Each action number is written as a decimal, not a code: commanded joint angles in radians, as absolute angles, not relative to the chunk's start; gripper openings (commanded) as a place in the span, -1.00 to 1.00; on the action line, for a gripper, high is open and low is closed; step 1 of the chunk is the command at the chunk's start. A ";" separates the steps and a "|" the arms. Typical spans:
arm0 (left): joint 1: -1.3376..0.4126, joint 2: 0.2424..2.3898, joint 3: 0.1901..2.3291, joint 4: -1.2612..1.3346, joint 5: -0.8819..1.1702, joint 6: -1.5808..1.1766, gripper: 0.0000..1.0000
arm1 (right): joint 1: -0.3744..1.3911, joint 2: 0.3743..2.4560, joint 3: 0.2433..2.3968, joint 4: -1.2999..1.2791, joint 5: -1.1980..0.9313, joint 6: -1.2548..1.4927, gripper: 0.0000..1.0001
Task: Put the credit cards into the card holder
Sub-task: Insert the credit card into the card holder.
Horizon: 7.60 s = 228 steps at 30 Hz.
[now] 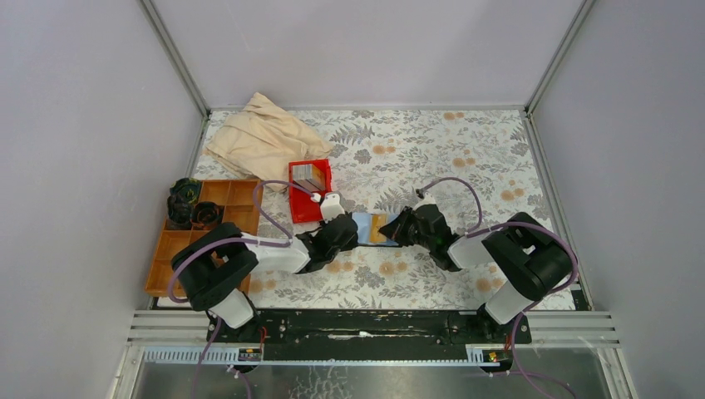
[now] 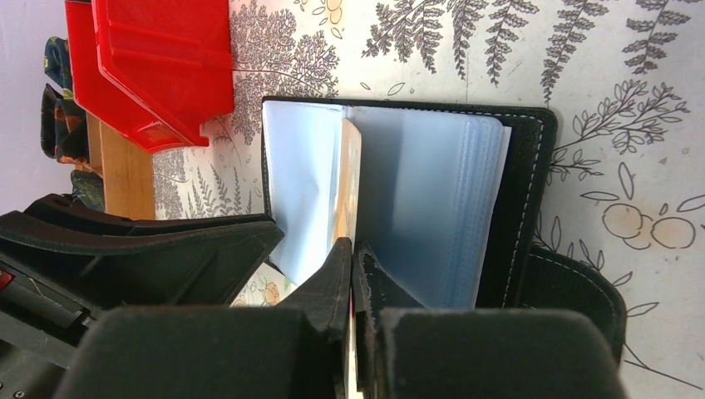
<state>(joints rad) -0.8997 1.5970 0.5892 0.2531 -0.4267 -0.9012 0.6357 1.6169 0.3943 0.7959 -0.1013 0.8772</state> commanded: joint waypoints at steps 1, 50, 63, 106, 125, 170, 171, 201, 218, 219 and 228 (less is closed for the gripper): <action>-0.886 1.675 0.552 0.137 -0.452 -0.877 -0.47 | 0.645 1.640 0.361 0.712 -0.134 0.856 -1.00; -0.888 1.670 0.482 -0.019 -0.514 -0.917 -0.47 | 0.664 1.738 0.412 0.854 -0.182 0.858 -1.00; -0.887 1.632 0.508 -0.103 -0.546 -0.958 -0.06 | 0.661 1.749 0.393 0.905 -0.200 0.876 -1.00; -0.944 1.866 0.486 -0.017 -0.434 -1.039 -0.71 | 0.594 1.808 0.364 1.150 -0.246 0.886 -1.00; -1.095 1.921 0.534 -0.049 -0.407 -1.103 -0.79 | 0.594 1.794 0.309 1.226 -0.199 0.955 -1.00; -1.203 1.896 0.531 -0.086 -0.383 -1.164 -0.89 | 0.592 1.772 0.360 1.114 -0.137 0.928 -1.00; -1.206 1.897 0.533 -0.086 -0.383 -1.164 -0.88 | 0.592 1.776 0.360 1.114 -0.144 0.929 -1.00; -1.208 1.922 0.543 -0.085 -0.384 -1.158 -0.89 | 0.593 1.700 0.449 0.755 -0.166 0.608 -1.00; -1.208 1.934 0.548 -0.083 -0.381 -1.158 -0.90 | 0.592 1.610 0.537 0.522 -0.126 0.429 -1.00; -1.208 1.934 0.548 -0.083 -0.381 -1.158 -0.90 | 0.592 1.613 0.540 0.522 -0.131 0.429 -1.00; -1.210 1.942 0.554 -0.083 -0.376 -1.155 -0.91 | 0.592 1.696 0.511 0.644 -0.204 0.524 -1.00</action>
<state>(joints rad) -1.1259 1.7836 0.6331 0.2596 -0.8703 -1.1656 0.5873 1.6279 0.5354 0.6441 -0.1852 0.5053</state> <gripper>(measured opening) 0.055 0.017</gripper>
